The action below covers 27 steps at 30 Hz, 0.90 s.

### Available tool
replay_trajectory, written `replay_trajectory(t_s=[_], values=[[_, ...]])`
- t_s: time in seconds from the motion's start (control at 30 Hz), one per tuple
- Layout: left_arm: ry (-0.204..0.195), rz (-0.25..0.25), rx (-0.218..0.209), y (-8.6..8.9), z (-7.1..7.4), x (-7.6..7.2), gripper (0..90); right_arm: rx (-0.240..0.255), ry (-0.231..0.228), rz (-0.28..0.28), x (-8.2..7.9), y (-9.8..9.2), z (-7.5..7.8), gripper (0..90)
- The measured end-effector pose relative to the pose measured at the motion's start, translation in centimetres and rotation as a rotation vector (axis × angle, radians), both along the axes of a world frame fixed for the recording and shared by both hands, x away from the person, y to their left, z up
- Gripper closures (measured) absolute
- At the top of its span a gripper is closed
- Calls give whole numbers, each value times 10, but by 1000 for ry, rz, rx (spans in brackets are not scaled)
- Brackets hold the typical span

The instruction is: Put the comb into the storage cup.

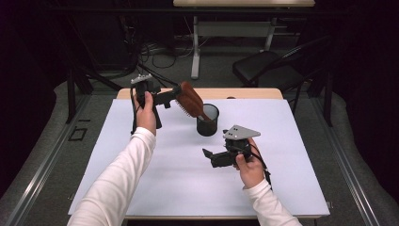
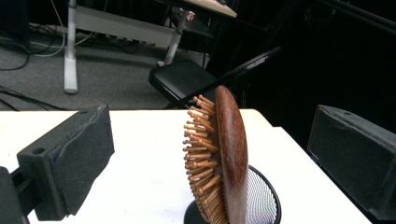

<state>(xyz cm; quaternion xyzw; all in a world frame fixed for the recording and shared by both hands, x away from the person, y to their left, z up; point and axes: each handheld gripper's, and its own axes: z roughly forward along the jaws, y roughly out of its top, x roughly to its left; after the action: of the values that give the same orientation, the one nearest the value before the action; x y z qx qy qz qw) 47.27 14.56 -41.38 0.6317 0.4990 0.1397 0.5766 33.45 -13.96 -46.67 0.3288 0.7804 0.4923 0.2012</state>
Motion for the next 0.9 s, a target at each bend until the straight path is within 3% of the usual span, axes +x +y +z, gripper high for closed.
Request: replay_trajectory(t_s=[0.3,0.57,0.73,0.9], values=[[8,0,8,2,1,-1,4,0,-1,-1,0,0,0,18],[20,-39,6,4,3,-2,4,-1,-1,-1,0,0,0,17],[30,-64,37,6,5,-4,5,-1,0,-1,0,0,0,18],[29,-86,99,8,8,-7,5,1,0,-2,0,-1,0,18]])
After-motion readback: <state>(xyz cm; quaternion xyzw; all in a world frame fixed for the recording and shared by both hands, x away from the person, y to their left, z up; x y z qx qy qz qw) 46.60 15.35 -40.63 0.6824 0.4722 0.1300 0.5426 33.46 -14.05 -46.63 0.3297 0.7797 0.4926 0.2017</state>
